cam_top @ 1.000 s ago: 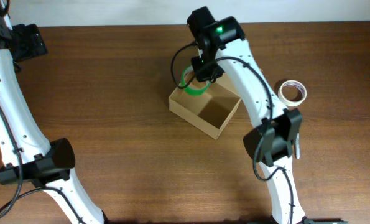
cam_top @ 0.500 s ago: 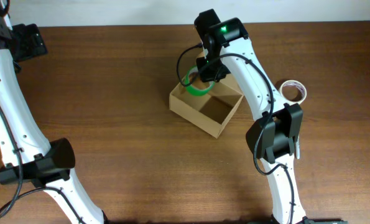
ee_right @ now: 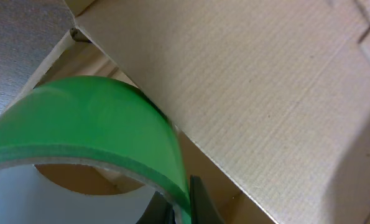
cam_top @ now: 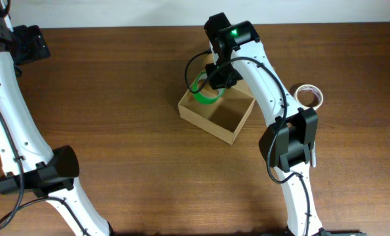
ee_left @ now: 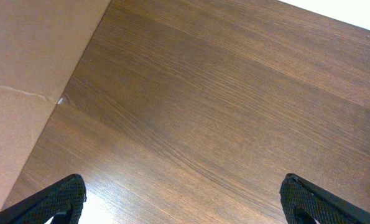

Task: Pack container
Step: 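Lower the green tape into the box and open the right gripper, then move the right gripper to the white tape roll and grasp it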

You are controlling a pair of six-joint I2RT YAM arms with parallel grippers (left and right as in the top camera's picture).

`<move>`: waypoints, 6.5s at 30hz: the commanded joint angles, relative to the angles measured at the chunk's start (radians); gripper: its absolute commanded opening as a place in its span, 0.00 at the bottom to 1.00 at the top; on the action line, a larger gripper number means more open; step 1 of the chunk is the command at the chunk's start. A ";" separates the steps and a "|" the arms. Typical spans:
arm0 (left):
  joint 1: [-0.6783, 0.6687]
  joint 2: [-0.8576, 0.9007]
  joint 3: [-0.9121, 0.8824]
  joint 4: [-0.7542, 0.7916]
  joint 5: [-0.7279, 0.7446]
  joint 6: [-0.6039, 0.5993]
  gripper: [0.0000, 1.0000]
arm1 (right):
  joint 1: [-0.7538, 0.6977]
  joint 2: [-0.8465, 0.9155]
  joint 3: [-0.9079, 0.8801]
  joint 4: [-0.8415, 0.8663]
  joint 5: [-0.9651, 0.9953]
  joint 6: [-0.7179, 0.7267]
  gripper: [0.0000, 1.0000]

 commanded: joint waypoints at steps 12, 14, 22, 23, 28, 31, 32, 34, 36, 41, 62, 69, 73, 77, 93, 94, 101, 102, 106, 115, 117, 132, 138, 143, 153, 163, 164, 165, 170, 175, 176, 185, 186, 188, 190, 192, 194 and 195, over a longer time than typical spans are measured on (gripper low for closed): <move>0.004 0.008 -0.004 -0.001 0.010 0.012 1.00 | 0.008 -0.113 -0.014 -0.020 0.003 -0.048 0.04; 0.004 0.008 -0.004 -0.001 0.010 0.012 1.00 | 0.008 -0.144 -0.014 -0.027 0.003 -0.048 0.04; 0.004 0.008 -0.004 -0.001 0.010 0.012 1.00 | 0.008 -0.161 -0.020 -0.049 0.002 -0.048 0.04; 0.004 0.008 -0.004 -0.001 0.010 0.012 1.00 | 0.008 -0.161 -0.025 -0.048 0.002 -0.048 0.04; 0.004 0.008 -0.004 -0.001 0.010 0.012 1.00 | 0.008 -0.161 -0.085 -0.018 0.002 -0.048 0.04; 0.004 0.008 -0.004 -0.001 0.011 0.012 1.00 | 0.008 -0.161 -0.132 0.014 0.002 -0.048 0.04; 0.004 0.008 -0.004 -0.001 0.010 0.012 1.00 | 0.008 -0.161 -0.147 0.026 0.002 -0.048 0.04; 0.004 0.008 -0.004 -0.001 0.010 0.012 1.00 | 0.008 -0.159 -0.179 0.054 0.002 -0.048 0.04; 0.004 0.008 -0.004 -0.001 0.010 0.012 1.00 | 0.008 -0.159 -0.213 0.087 0.001 -0.047 0.04; 0.004 0.008 -0.004 -0.001 0.010 0.012 1.00 | 0.008 -0.153 -0.278 0.183 0.001 -0.043 0.04; 0.004 0.008 -0.004 -0.001 0.010 0.012 1.00 | 0.005 -0.087 -0.289 0.299 0.003 -0.010 0.04; 0.004 0.008 -0.004 -0.001 0.010 0.012 1.00 | 0.005 -0.051 -0.289 0.299 0.029 -0.009 0.04; 0.004 0.008 -0.004 -0.001 0.010 0.012 1.00 | 0.005 -0.039 -0.289 0.302 0.029 -0.009 0.04; 0.004 0.008 -0.004 -0.001 0.010 0.012 1.00 | 0.006 -0.039 -0.289 0.300 0.029 -0.009 0.04; 0.004 0.008 -0.004 -0.001 0.010 0.012 1.00 | 0.006 -0.013 -0.289 0.276 0.056 -0.010 0.04; 0.004 0.008 -0.004 -0.001 0.010 0.012 1.00 | 0.006 -0.013 -0.289 0.274 0.056 -0.010 0.04; 0.004 0.008 -0.004 -0.001 0.010 0.012 1.00 | 0.011 -0.042 -0.287 0.266 0.058 -0.018 0.32; 0.004 0.008 -0.004 -0.001 0.010 0.012 1.00 | 0.011 -0.055 -0.282 0.268 0.068 -0.018 0.33; 0.004 0.008 -0.004 -0.001 0.011 0.012 1.00 | 0.021 -0.119 -0.218 0.235 0.135 -0.022 0.36; 0.004 0.008 -0.004 -0.001 0.010 0.012 1.00 | 0.033 -0.367 -0.023 0.073 0.289 -0.075 0.41; 0.004 0.008 -0.004 -0.001 0.010 0.012 1.00 | 0.021 -0.459 -0.036 0.065 0.319 -0.074 0.41; 0.004 0.008 -0.004 -0.001 0.010 0.012 1.00 | -0.612 -1.065 -0.790 0.233 0.278 0.095 0.55; 0.004 0.008 -0.004 -0.001 0.010 0.012 1.00 | -0.773 -0.839 -0.934 0.378 -0.015 0.208 0.57; 0.004 0.008 -0.004 -0.001 0.010 0.012 1.00 | -0.783 -0.613 -0.895 0.394 -0.173 0.253 0.56; 0.004 0.008 -0.004 -0.001 0.010 0.012 1.00 | -0.781 -0.414 -0.881 0.522 -0.312 0.319 0.57; 0.004 0.008 -0.004 -0.001 0.010 0.012 1.00 | -0.784 -0.411 -0.881 0.622 -0.269 0.378 0.58; 0.004 0.008 -0.004 -0.001 0.010 0.012 1.00 | -0.784 -0.409 -0.881 0.624 -0.259 0.378 0.58; 0.004 0.008 -0.004 -0.001 0.011 0.012 1.00 | -0.784 -0.407 -0.881 0.624 -0.259 0.384 0.58; 0.004 0.008 -0.004 -0.001 0.010 0.012 1.00 | -0.784 -0.379 -0.881 0.616 -0.260 0.465 0.58; 0.004 0.008 -0.004 -0.001 0.011 0.012 1.00 | -0.784 -0.333 -0.881 0.608 -0.260 0.518 0.58; 0.004 0.008 -0.004 -0.001 0.010 0.012 1.00 | -0.784 -0.328 -0.881 0.608 -0.259 0.526 0.58; 0.004 0.008 -0.004 -0.001 0.010 0.012 1.00 | -0.784 -0.282 -0.881 0.613 -0.236 0.550 0.57; 0.004 0.008 -0.004 -0.001 0.010 0.012 1.00 | -0.784 -0.277 -0.881 0.603 -0.219 0.562 0.57; 0.004 0.008 -0.004 -0.001 0.011 0.012 1.00 | -0.784 -0.272 -0.881 0.597 -0.200 0.563 0.57; 0.004 0.008 -0.004 -0.001 0.010 0.012 1.00 | -0.784 -0.271 -0.881 0.598 -0.194 0.563 0.56; 0.004 0.008 -0.004 -0.001 0.011 0.012 1.00 | -0.784 -0.271 -0.881 0.599 -0.188 0.563 0.49; 0.004 0.008 -0.004 -0.001 0.010 0.012 1.00 | -0.784 -0.271 -0.881 0.597 -0.187 0.563 0.42; 0.004 0.008 -0.004 -0.001 0.010 0.012 1.00 | -0.784 -0.270 -0.881 0.597 -0.184 0.562 0.43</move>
